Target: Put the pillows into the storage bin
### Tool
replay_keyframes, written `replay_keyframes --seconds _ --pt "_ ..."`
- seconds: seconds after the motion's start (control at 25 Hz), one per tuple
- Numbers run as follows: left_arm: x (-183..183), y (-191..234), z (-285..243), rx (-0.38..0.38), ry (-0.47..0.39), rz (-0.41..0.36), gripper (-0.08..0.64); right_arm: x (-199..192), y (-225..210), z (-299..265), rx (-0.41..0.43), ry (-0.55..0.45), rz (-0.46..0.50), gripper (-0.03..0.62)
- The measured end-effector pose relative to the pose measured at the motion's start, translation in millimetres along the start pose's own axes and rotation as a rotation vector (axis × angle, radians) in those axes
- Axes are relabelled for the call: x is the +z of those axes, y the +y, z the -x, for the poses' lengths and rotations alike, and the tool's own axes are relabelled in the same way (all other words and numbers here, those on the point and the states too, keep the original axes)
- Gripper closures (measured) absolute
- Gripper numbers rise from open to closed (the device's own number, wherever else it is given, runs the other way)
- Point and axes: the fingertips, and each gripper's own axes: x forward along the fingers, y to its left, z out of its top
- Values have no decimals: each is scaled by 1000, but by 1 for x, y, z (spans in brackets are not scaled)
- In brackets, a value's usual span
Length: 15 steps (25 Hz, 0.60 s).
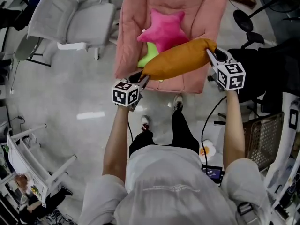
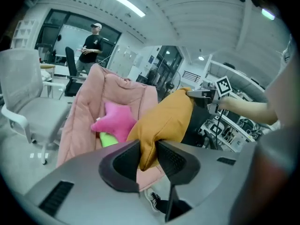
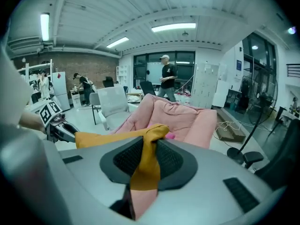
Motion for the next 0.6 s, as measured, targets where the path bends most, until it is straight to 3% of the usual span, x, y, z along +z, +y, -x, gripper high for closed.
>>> replay_keyframes --seconds 0.28,0.44,0.6 --pt "39 -26 52 -48 -77 -126 445 -14 36 96 -138 -62 -91 497" --pt "51 -61 48 -159 -65 -209 449 -48 48 164 -279 -73 -174 499" --pt "40 -112 28 -254 -16 -278 449 -98 52 230 -383 -64 -265 500"
